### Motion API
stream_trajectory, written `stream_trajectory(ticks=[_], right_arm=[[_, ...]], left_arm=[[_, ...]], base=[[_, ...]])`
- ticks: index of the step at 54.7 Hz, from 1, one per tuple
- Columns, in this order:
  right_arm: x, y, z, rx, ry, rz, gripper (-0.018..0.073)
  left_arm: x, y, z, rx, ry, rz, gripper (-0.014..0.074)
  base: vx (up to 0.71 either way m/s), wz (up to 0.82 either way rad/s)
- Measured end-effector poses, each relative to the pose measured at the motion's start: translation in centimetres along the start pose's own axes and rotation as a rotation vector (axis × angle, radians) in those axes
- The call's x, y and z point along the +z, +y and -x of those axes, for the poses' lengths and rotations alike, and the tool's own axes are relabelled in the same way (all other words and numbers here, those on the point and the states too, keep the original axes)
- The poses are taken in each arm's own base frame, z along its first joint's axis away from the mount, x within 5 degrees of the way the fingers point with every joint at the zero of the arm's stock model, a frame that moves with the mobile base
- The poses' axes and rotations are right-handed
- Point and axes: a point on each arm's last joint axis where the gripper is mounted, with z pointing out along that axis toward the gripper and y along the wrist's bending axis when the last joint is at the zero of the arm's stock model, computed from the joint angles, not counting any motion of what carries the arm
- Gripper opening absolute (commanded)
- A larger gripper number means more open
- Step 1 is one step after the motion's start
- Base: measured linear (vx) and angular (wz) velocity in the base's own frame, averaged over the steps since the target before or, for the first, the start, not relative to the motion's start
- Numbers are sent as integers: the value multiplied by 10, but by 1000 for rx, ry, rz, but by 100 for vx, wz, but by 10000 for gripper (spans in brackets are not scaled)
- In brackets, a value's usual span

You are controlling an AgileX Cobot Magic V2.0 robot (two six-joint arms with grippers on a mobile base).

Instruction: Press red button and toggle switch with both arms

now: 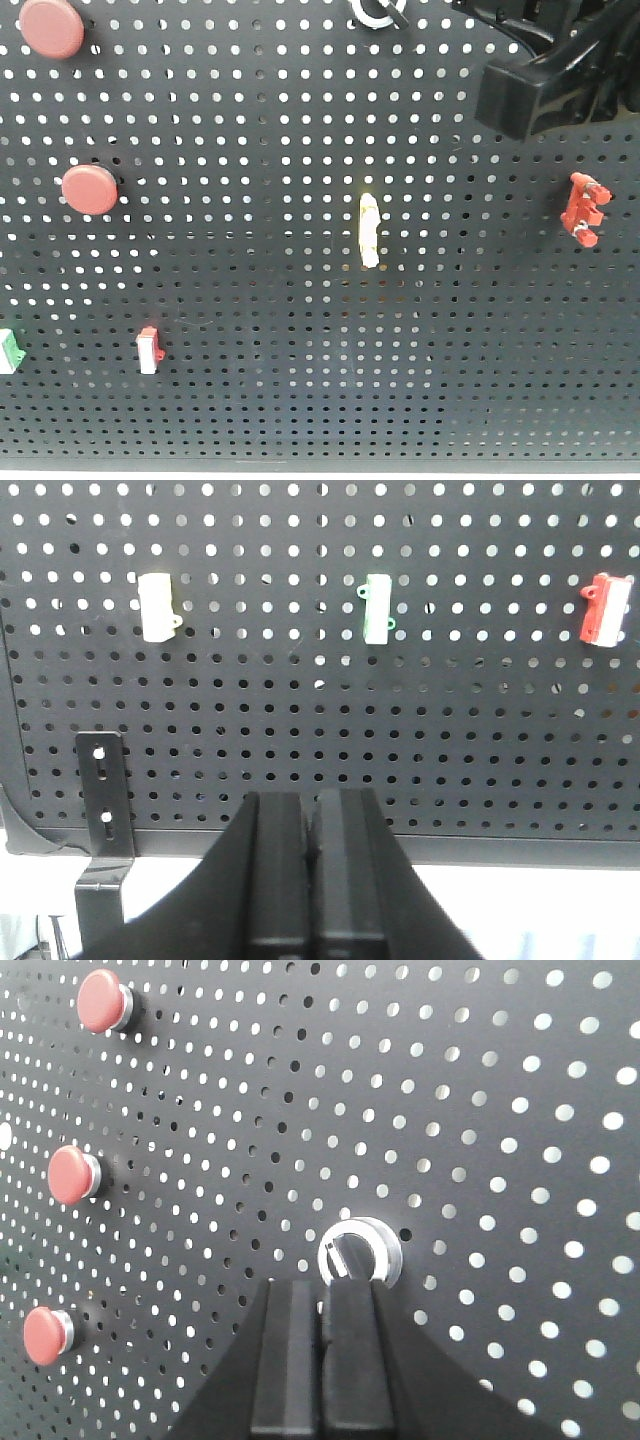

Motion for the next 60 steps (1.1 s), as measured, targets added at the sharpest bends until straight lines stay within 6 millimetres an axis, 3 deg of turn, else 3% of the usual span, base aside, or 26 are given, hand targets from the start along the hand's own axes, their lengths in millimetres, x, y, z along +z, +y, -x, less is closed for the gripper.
stream_trajectory(ticks=[15,20,24,32,41,52,60], right_arm=[[-6,-1,1,11,0,-1,0],[-30,-2,-4,28,0,-4,0],[-64,-9,-15,37,2,-52,0],[-134,-19,-70,21,90,-272,0],[-189,-11,-133,14,197,-516,0],[-225,12,-210,96,231,-649,0],[-234,21,-263,108,304,-678,0]], left_arm=[[0,0,0,0,0,0,2],[0,0,0,0,0,0,2],[0,0,0,0,0,0,2],[0,0,0,0,0,0,2],[0,0,0,0,0,0,2],[0,0,0,0,0,0,2],[0,0,0,0,0,0,2]], base=[[0,0],[0,0],[0,0],[0,0],[0,0],[0,0],[0,0]])
